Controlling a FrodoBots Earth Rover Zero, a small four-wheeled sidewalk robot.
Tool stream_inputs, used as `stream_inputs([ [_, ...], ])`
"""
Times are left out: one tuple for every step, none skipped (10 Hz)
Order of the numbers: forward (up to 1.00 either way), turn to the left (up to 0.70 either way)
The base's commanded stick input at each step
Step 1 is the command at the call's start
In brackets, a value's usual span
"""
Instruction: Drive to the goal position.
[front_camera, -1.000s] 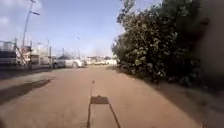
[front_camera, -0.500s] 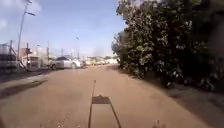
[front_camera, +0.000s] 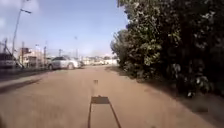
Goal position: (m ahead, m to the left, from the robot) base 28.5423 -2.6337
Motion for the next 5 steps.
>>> stream_inputs([
  [1.0, 0.0],
  [1.0, 0.0],
  [1.0, 0.0],
  [1.0, 0.0],
  [1.0, 0.0],
])
